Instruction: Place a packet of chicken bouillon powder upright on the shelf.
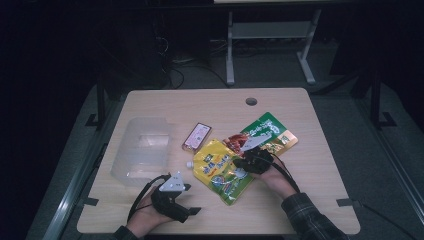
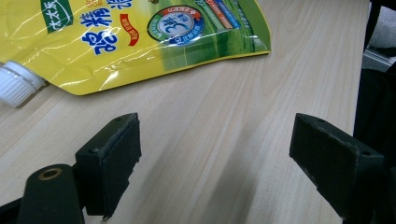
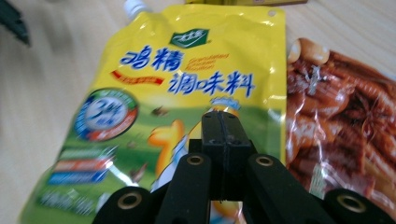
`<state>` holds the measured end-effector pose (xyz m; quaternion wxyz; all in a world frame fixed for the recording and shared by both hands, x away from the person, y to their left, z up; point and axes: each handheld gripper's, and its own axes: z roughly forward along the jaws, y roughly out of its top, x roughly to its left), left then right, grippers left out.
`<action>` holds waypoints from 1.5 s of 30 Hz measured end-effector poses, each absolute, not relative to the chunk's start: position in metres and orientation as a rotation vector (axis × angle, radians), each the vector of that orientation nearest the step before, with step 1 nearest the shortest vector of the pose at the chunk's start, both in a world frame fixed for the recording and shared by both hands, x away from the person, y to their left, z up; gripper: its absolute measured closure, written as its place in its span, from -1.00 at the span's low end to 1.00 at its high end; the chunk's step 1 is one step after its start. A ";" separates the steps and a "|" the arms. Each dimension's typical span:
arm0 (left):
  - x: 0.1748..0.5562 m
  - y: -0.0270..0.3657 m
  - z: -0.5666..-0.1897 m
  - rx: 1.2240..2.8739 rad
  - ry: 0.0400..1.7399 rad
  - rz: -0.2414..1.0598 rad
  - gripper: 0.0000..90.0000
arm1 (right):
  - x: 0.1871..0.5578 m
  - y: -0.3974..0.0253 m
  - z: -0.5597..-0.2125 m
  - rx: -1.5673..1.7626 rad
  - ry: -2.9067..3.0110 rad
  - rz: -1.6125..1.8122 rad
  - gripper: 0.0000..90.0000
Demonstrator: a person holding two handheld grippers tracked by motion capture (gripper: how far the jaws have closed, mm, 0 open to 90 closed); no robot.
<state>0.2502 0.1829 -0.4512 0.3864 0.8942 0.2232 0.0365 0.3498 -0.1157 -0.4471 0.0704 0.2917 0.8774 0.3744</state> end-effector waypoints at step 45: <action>0.249 0.184 -0.450 2.283 0.560 0.112 -0.64 | 0.299 -0.097 -0.448 0.570 2.875 1.021 1.00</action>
